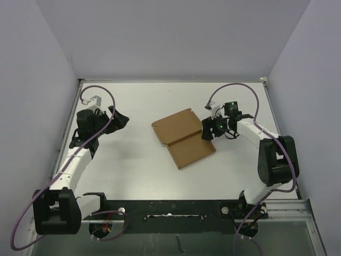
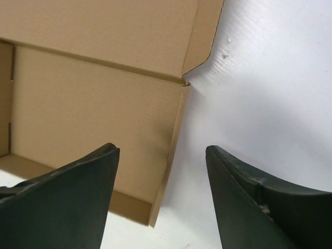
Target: Fold the paper box
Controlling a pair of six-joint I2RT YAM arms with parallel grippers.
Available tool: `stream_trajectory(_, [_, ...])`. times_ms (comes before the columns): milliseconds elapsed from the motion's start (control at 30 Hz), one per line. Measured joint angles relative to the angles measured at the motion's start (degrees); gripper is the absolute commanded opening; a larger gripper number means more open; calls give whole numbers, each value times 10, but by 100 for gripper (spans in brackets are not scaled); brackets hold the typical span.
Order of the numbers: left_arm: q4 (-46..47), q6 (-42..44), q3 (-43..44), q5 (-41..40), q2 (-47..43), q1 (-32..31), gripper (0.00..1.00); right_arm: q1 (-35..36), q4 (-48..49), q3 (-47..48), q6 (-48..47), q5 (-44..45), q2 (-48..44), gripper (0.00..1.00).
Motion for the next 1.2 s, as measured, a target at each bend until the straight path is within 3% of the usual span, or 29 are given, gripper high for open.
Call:
stream_trajectory(233, [-99, 124, 61, -27, 3, 19, 87, -31, -57, 22, -93, -87, -65, 78])
stream_trajectory(433, [-151, 178, 102, -38, 41, 39, 87, -33, -90, 27, -149, -143, -89, 79])
stream_trajectory(1200, [-186, 213, 107, -70, 102, 87, 86, -34, -120, 27, -183, -188, -90, 80])
